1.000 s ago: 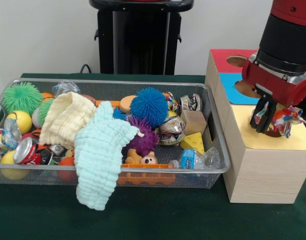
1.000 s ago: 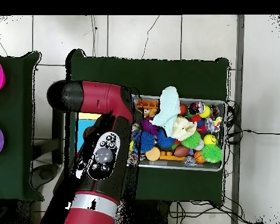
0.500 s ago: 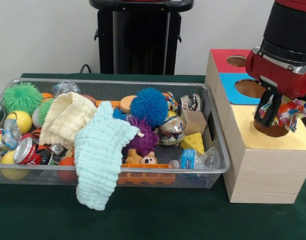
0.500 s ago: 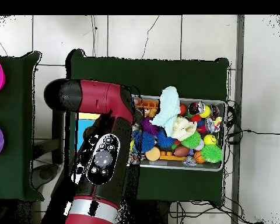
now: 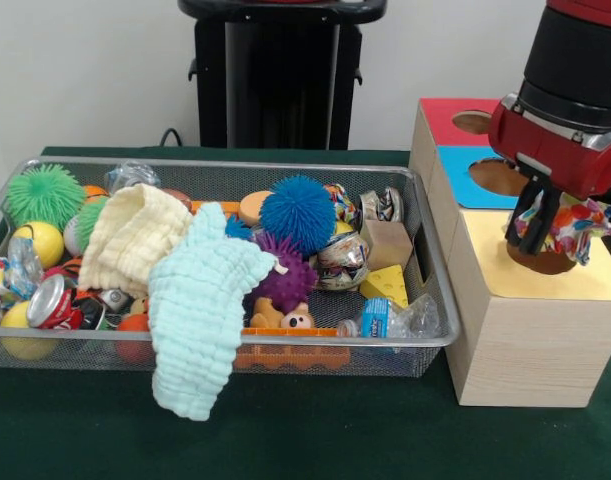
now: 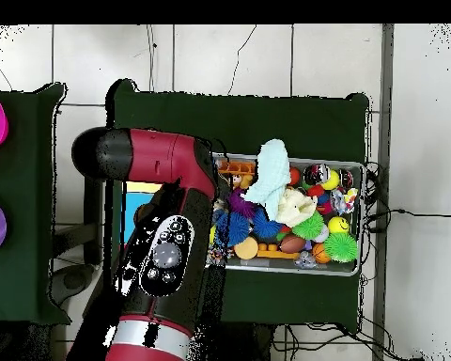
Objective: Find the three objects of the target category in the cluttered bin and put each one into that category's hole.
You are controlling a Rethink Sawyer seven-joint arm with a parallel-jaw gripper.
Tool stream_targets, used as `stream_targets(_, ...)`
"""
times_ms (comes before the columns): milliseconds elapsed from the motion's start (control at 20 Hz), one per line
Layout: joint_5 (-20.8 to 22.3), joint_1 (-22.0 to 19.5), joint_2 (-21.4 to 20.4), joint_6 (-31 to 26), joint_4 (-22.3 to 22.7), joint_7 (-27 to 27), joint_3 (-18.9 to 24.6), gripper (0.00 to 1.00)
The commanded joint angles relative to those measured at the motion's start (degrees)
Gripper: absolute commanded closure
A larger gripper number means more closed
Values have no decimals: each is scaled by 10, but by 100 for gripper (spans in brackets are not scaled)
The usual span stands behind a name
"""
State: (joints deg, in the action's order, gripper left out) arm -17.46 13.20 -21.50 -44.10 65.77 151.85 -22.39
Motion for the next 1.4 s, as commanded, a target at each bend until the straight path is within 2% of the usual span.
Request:
stream_targets(50,11,-22,15,-27,58,11,67,100)
stream_targets(750,-18,-7,4,-9,91,44,96,100)
stream_targets(1400,-12,-11,9,-22,75,45,100,100)
